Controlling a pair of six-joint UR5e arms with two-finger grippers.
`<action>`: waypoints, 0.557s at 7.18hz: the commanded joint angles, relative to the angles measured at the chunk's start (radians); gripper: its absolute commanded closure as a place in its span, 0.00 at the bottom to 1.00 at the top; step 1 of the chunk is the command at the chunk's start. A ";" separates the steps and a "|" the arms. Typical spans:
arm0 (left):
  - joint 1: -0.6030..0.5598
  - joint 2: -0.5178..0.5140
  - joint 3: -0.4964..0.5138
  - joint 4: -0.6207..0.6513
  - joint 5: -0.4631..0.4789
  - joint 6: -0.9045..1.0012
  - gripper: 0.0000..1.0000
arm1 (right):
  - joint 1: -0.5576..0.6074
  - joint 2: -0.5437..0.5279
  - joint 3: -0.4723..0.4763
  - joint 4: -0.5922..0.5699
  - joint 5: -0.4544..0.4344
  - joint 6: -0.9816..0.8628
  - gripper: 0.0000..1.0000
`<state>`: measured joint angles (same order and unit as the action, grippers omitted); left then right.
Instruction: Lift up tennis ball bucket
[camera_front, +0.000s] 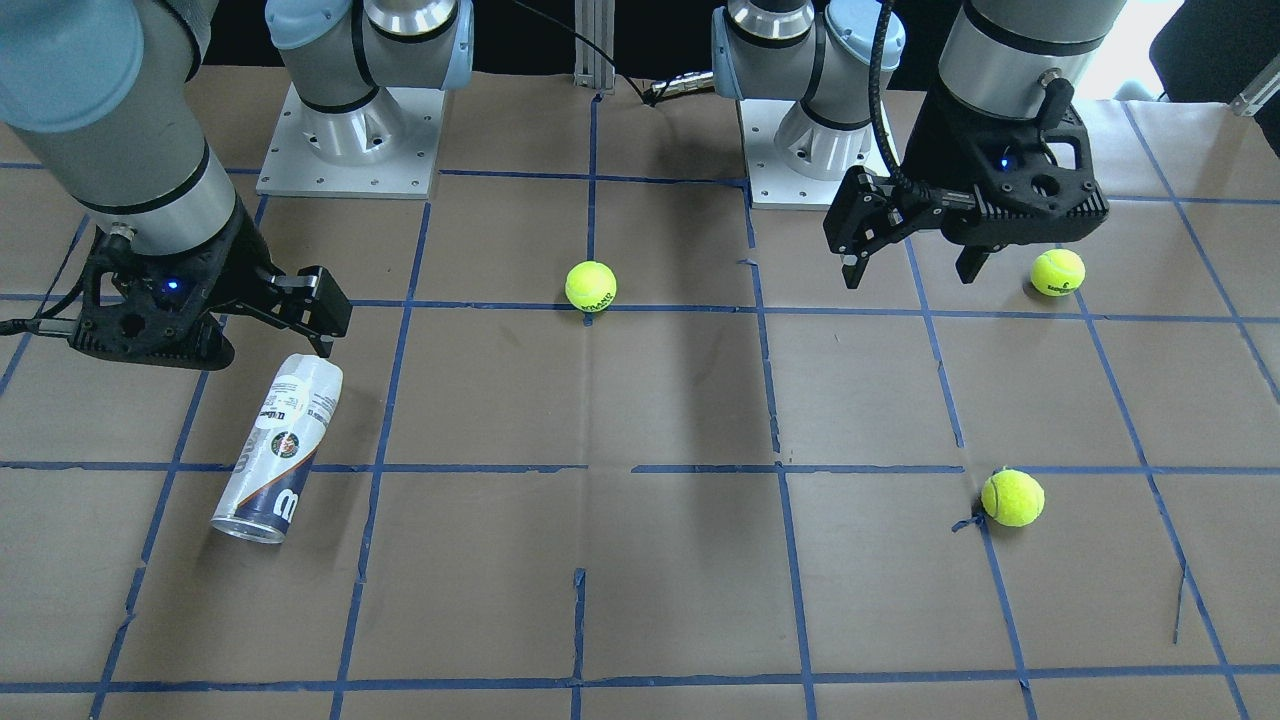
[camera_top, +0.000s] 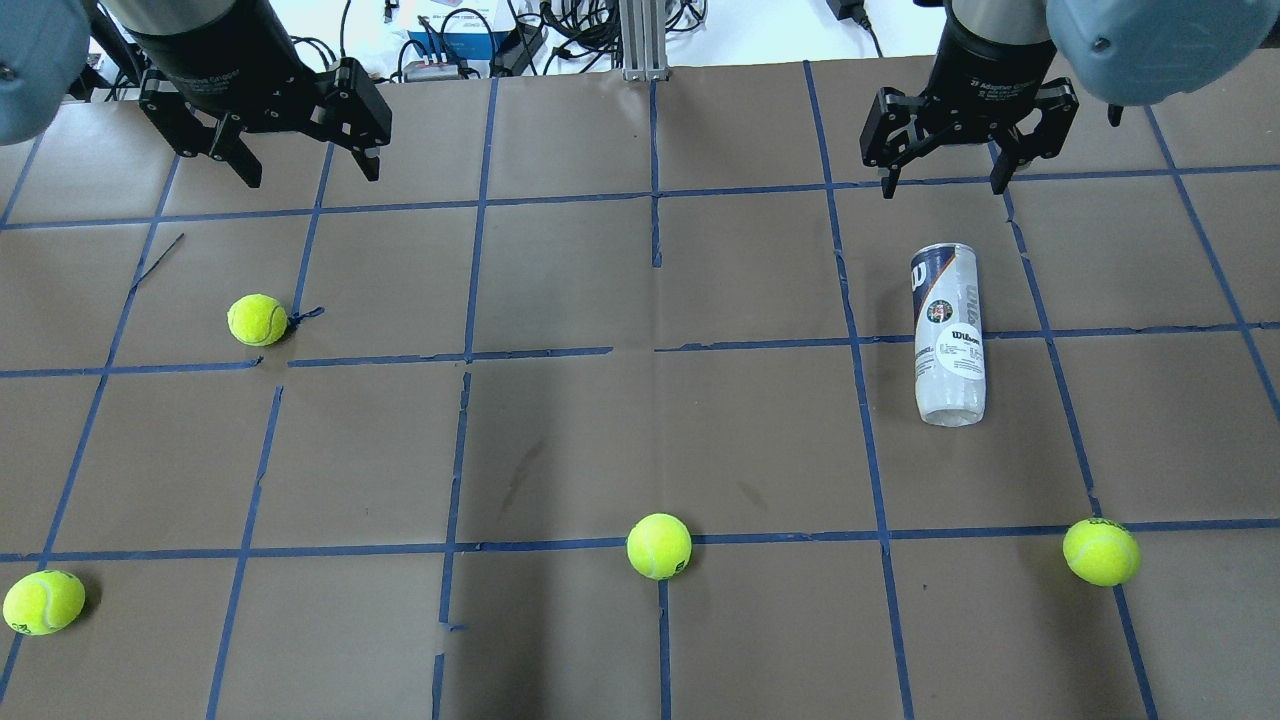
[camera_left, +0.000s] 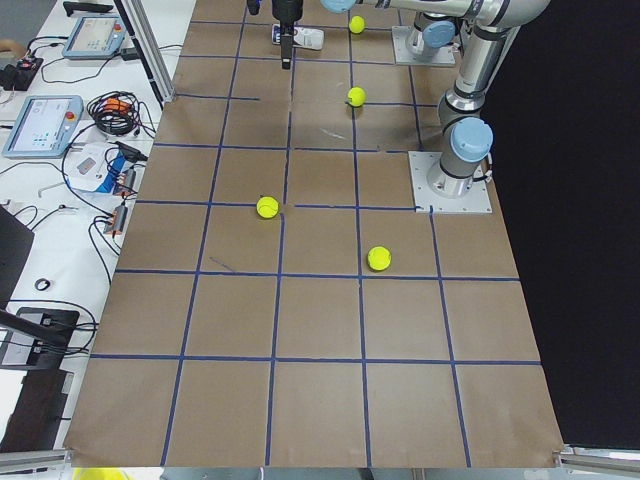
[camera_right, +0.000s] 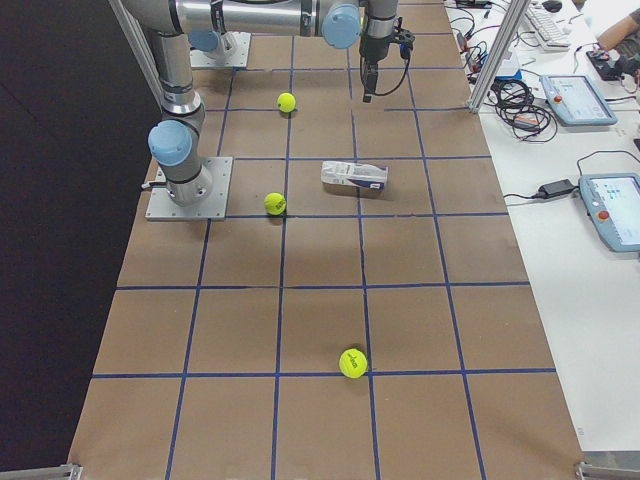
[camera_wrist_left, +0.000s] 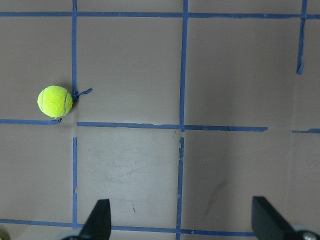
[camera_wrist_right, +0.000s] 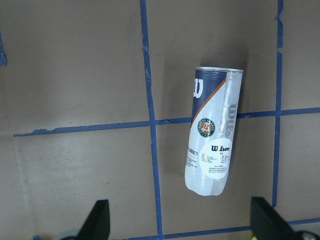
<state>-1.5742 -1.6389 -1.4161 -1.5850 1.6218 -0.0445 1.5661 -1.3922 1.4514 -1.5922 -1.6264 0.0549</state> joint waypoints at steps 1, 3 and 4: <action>-0.001 -0.001 -0.003 0.000 0.000 0.000 0.00 | 0.000 0.002 0.003 -0.002 0.000 -0.001 0.00; -0.001 0.001 -0.003 0.000 0.000 0.000 0.00 | -0.012 0.028 0.042 -0.079 -0.001 -0.013 0.00; -0.003 0.001 -0.001 0.000 0.000 0.000 0.00 | -0.043 0.030 0.084 -0.110 -0.016 -0.026 0.00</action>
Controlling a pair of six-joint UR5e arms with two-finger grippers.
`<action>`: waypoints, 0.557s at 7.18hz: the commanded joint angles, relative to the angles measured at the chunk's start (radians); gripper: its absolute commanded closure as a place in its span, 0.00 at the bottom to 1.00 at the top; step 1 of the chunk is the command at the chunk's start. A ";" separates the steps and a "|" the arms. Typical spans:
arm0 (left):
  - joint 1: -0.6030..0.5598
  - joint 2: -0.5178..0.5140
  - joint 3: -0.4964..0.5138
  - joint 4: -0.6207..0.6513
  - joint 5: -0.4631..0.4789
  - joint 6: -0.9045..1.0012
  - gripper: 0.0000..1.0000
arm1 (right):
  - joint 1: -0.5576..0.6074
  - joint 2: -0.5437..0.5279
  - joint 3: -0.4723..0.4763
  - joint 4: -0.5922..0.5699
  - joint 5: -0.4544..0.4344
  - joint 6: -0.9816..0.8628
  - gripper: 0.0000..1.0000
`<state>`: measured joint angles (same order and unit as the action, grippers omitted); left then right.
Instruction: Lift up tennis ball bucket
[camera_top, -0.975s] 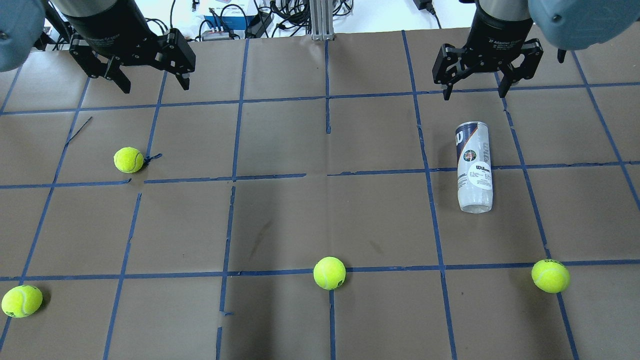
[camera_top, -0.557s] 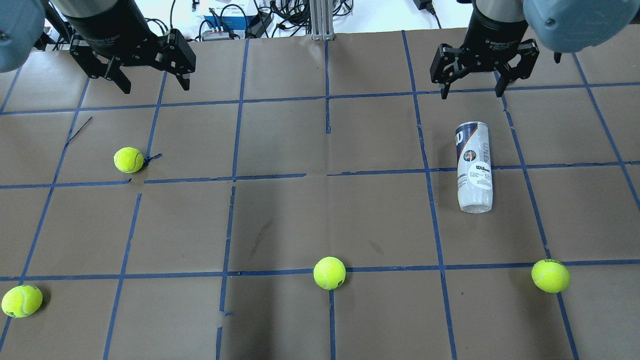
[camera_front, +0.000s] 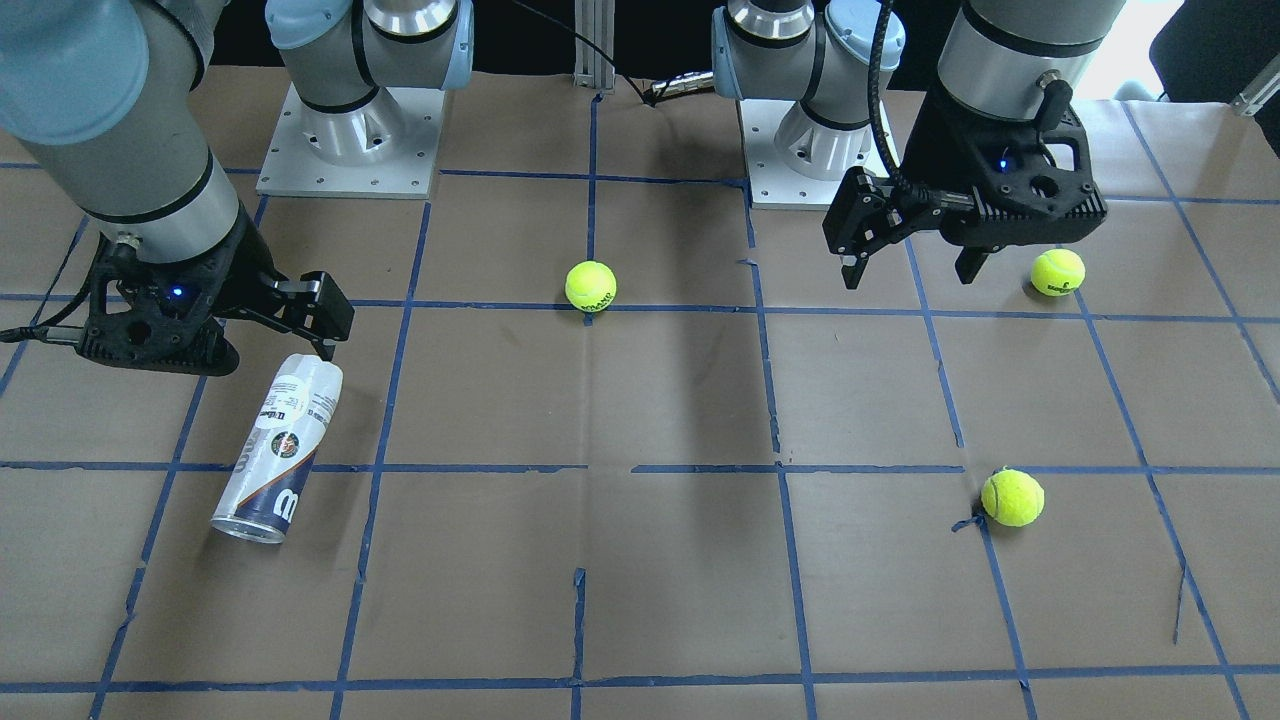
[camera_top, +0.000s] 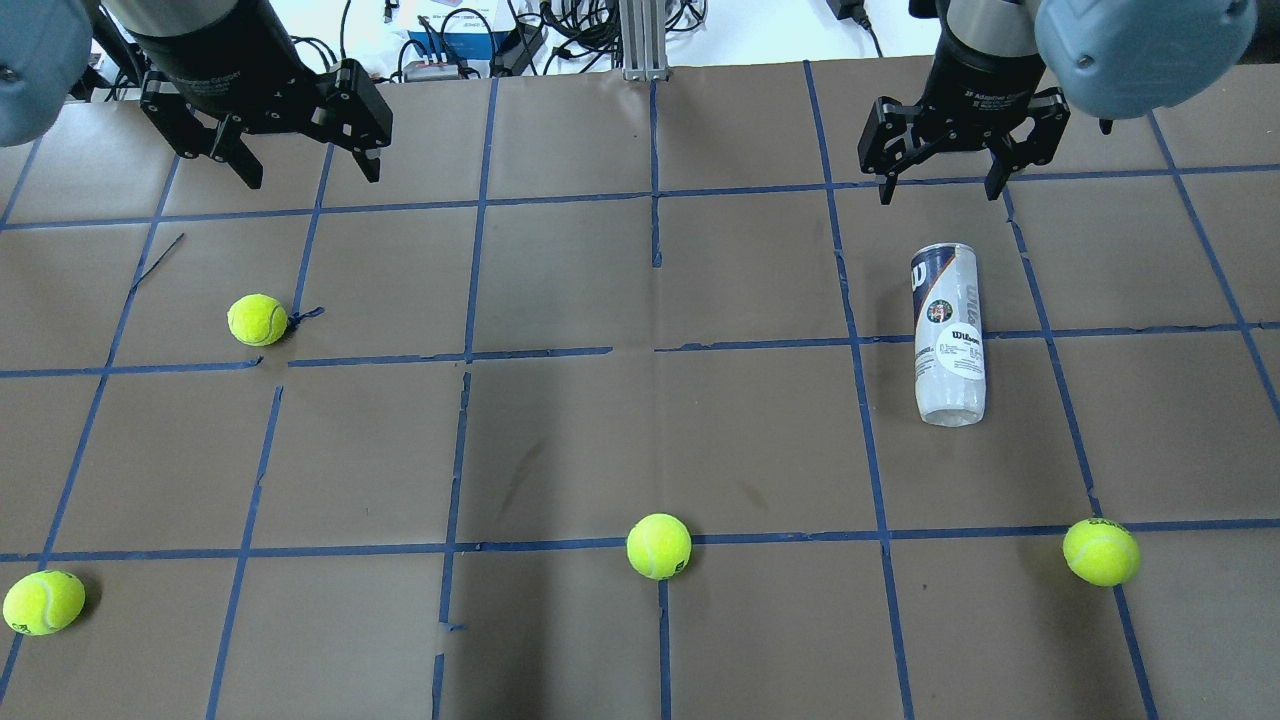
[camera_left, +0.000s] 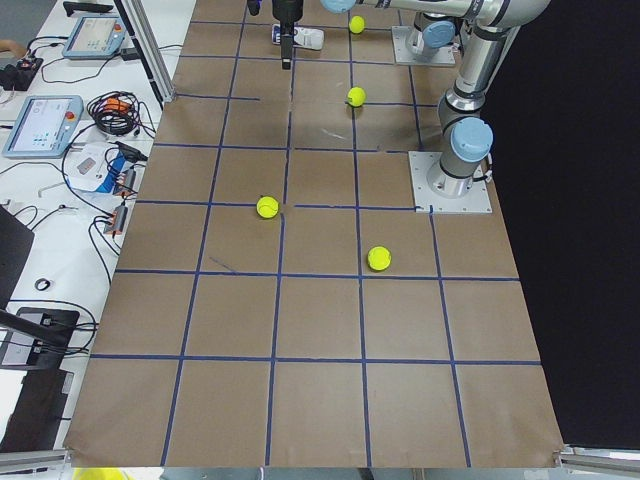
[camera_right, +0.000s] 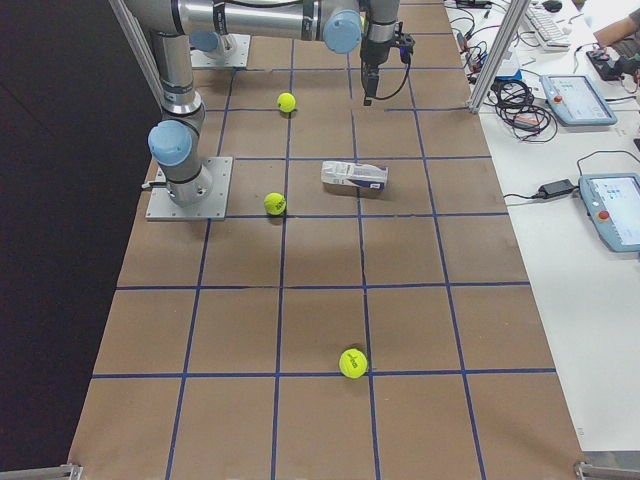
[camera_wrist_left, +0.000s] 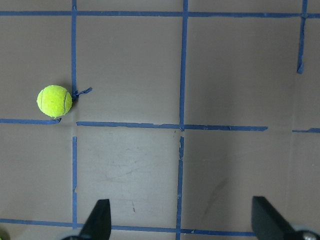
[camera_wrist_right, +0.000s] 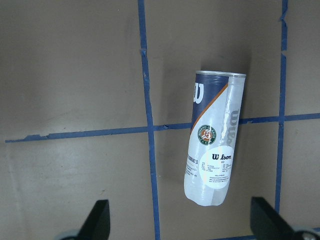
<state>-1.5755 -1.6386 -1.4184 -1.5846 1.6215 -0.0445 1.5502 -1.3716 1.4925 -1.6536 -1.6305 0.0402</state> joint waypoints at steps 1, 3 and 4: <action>-0.004 0.003 -0.002 -0.001 0.000 0.000 0.00 | -0.088 0.015 0.092 -0.051 0.003 -0.022 0.00; -0.003 0.003 -0.004 -0.002 0.000 0.000 0.00 | -0.127 0.032 0.265 -0.235 0.008 -0.025 0.01; -0.003 0.003 -0.002 -0.002 0.000 0.000 0.00 | -0.130 0.049 0.325 -0.333 0.009 -0.026 0.01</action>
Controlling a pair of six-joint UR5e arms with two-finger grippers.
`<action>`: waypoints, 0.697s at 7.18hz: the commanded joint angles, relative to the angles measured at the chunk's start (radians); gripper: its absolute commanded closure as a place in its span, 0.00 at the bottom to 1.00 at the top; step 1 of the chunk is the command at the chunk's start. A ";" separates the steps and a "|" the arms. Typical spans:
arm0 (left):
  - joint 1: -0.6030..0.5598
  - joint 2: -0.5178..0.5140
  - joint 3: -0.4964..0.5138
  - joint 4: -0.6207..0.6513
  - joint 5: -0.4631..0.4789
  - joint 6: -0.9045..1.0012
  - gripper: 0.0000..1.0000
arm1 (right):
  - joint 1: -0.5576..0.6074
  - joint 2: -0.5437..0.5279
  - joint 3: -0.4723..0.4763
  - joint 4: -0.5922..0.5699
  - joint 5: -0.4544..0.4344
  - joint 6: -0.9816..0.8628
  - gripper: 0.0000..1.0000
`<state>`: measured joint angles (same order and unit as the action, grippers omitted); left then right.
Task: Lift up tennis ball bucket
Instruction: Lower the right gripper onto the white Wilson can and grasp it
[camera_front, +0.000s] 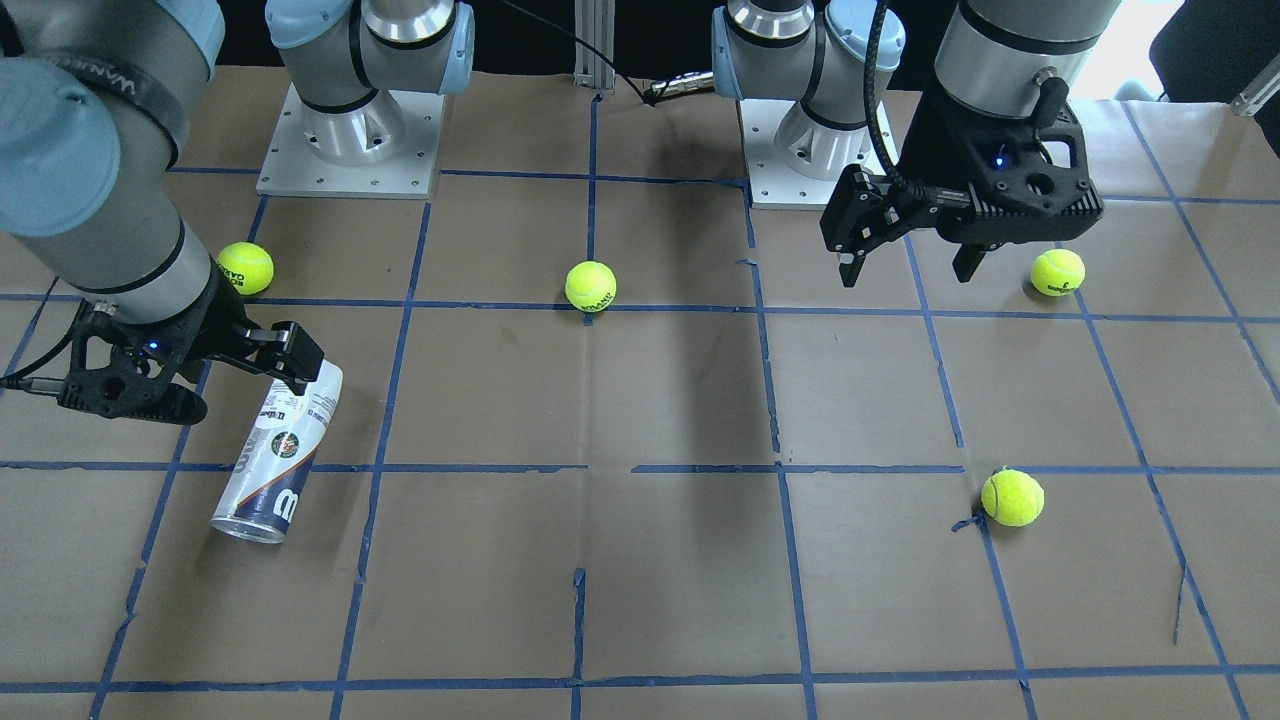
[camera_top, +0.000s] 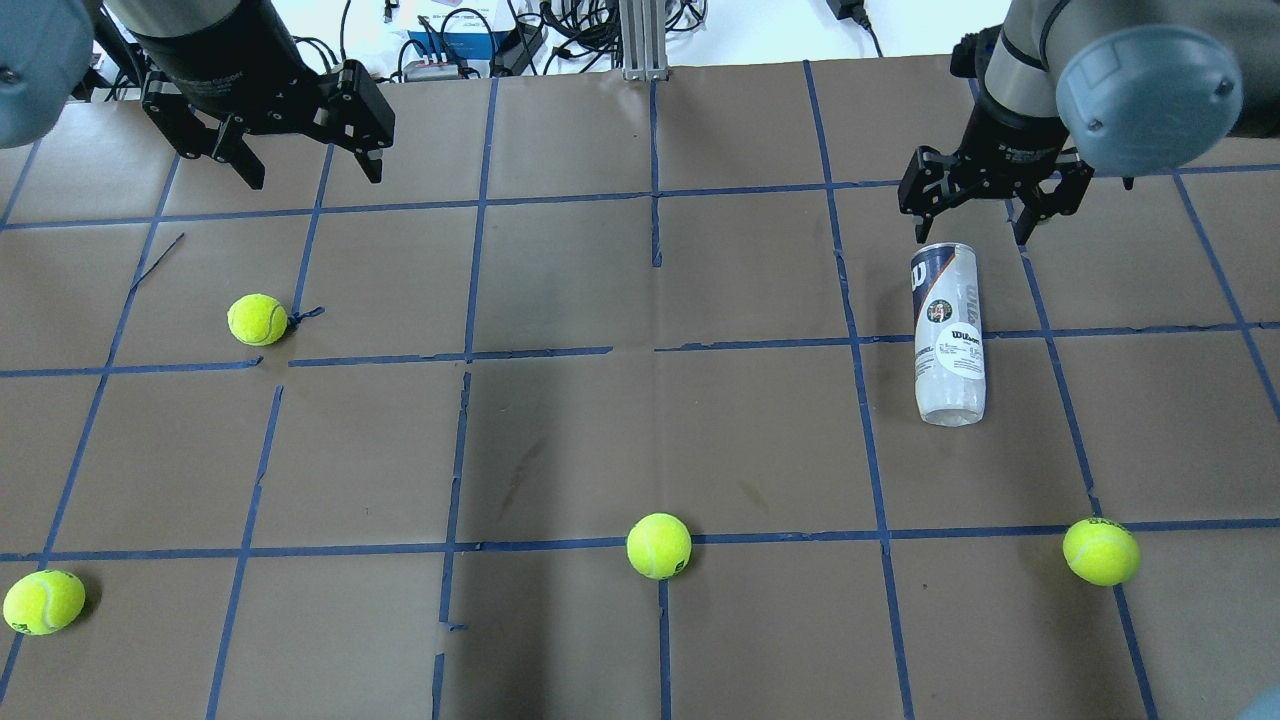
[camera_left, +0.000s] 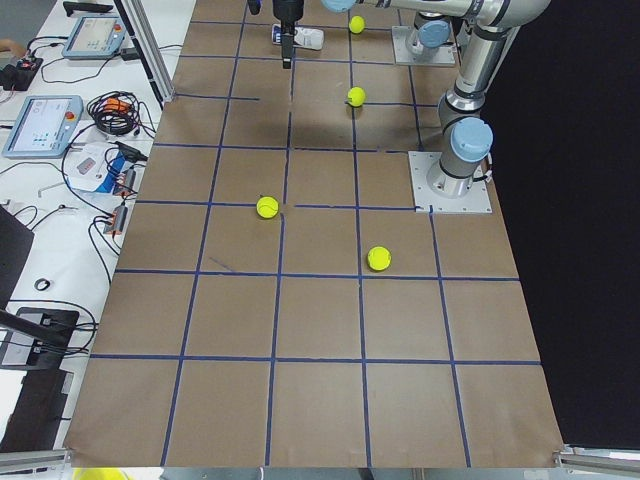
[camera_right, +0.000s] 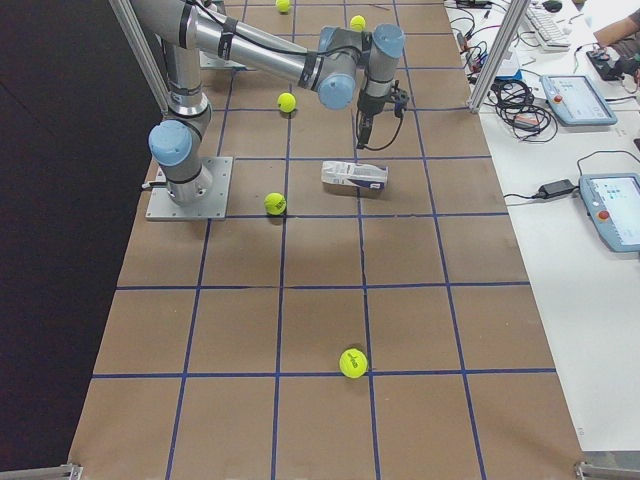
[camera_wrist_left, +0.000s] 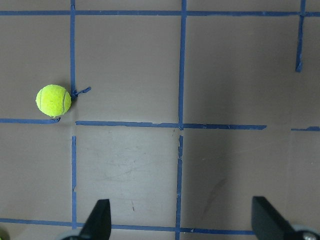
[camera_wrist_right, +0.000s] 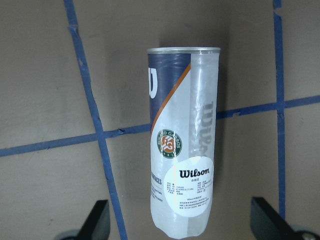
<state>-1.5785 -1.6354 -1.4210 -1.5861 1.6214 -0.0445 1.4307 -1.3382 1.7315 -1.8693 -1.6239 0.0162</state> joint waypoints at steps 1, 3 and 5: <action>0.002 0.000 -0.001 0.000 0.000 0.000 0.00 | -0.021 0.042 0.117 -0.181 0.002 -0.028 0.01; 0.000 0.000 -0.001 -0.002 0.000 0.000 0.00 | -0.039 0.075 0.120 -0.189 0.037 -0.035 0.02; 0.000 0.000 -0.001 -0.002 0.000 0.000 0.00 | -0.039 0.131 0.115 -0.230 0.053 -0.030 0.04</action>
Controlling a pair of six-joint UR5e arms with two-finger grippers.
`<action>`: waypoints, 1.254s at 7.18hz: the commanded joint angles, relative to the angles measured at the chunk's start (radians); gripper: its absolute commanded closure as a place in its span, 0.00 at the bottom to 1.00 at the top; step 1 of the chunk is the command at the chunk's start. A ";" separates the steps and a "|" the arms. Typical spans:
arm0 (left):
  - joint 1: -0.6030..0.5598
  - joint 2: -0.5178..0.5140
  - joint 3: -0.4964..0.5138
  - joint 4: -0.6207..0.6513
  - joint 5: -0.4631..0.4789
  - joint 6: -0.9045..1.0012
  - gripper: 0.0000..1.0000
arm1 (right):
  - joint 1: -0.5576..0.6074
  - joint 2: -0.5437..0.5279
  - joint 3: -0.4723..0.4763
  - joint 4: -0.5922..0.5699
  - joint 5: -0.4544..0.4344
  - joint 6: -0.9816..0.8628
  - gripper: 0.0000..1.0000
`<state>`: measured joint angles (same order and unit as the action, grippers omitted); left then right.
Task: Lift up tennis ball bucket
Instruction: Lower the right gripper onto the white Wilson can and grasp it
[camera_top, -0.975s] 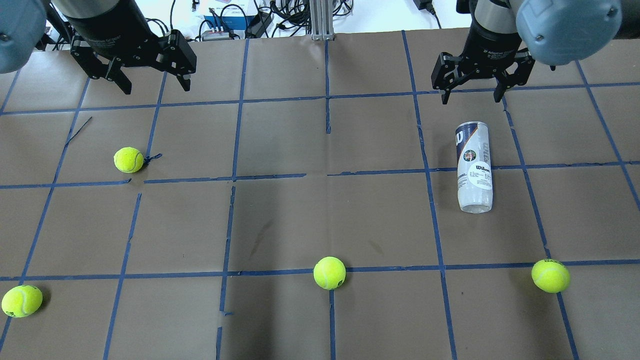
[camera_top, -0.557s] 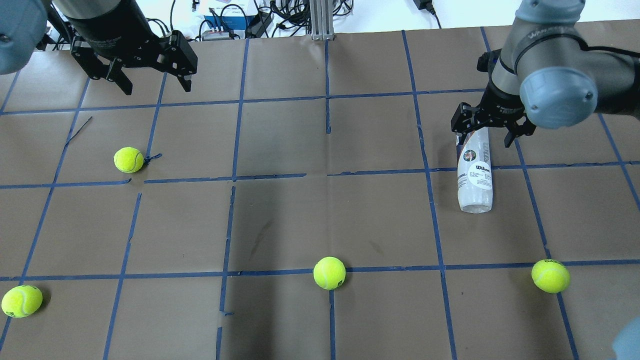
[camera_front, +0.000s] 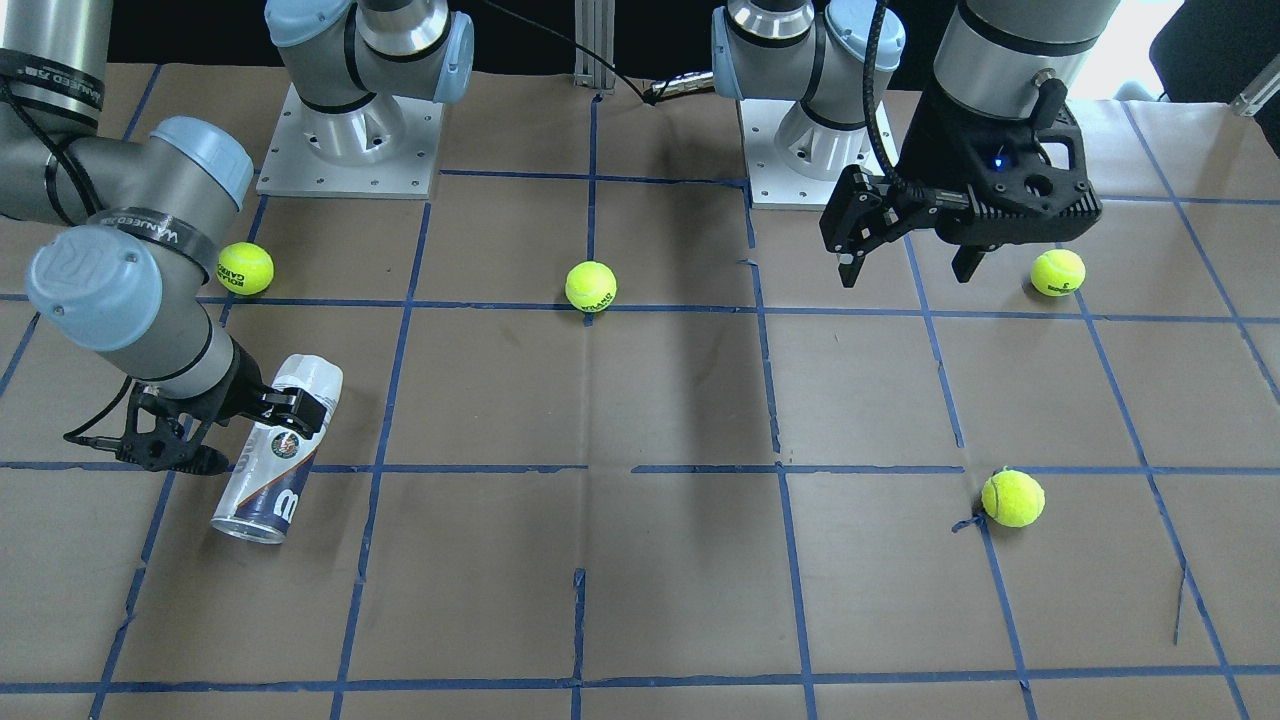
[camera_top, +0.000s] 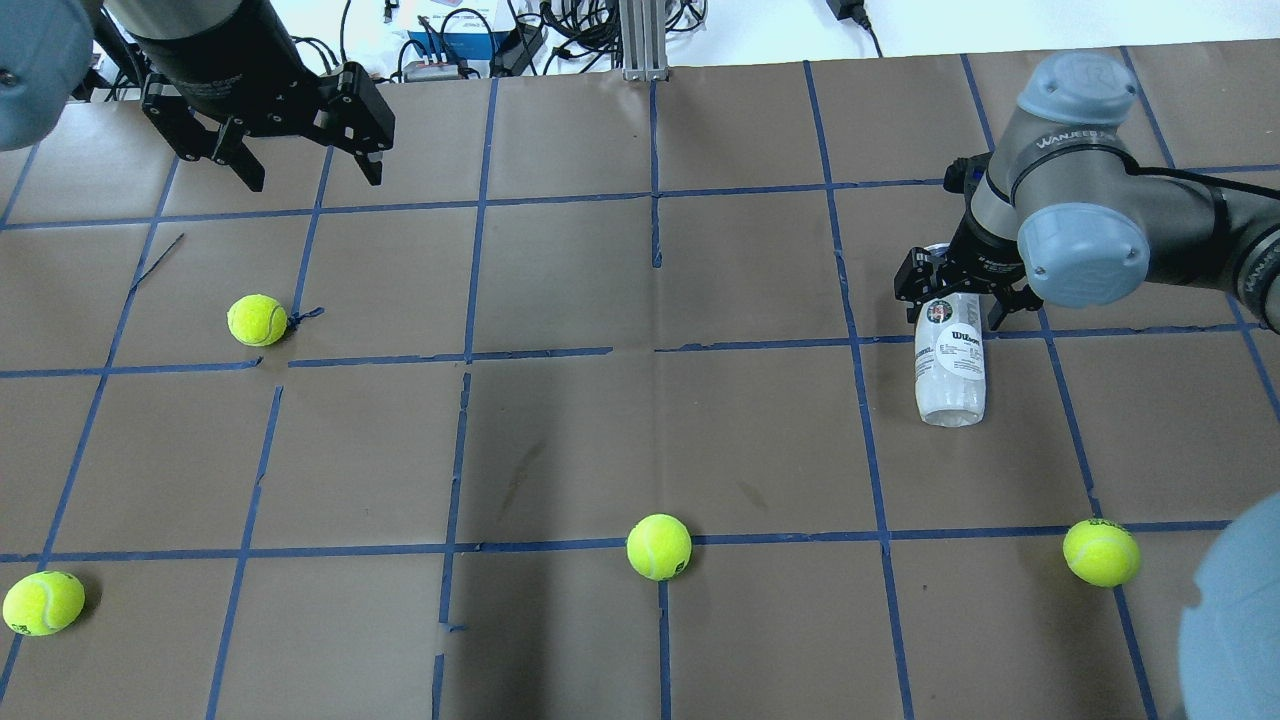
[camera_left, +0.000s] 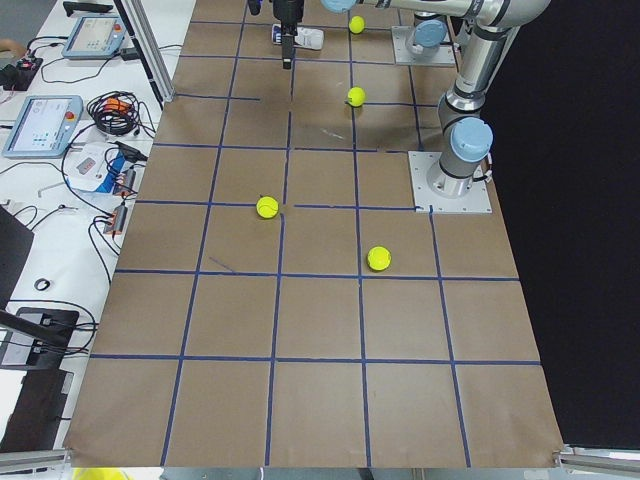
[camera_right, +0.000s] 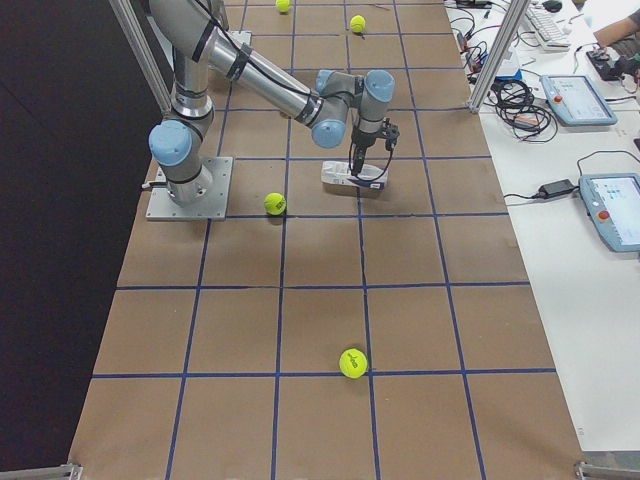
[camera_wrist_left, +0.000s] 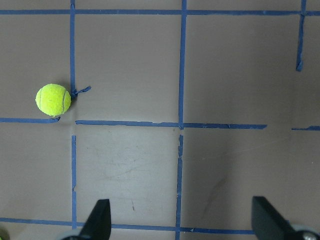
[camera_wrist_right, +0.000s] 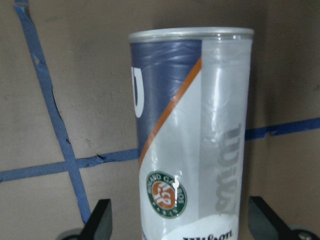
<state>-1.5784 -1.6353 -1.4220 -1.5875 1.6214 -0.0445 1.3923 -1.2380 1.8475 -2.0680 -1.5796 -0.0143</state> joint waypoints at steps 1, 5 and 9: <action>0.000 0.000 0.000 0.000 0.000 0.000 0.00 | -0.001 0.038 0.002 -0.043 0.009 -0.003 0.05; 0.000 0.000 0.000 0.001 0.000 0.000 0.00 | -0.001 0.041 -0.004 -0.034 0.007 -0.004 0.44; 0.000 0.000 0.000 0.001 0.000 0.000 0.00 | 0.022 0.028 -0.089 -0.027 0.007 -0.091 0.41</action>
<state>-1.5782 -1.6352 -1.4220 -1.5861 1.6214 -0.0445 1.4013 -1.2076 1.7952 -2.0983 -1.5725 -0.0719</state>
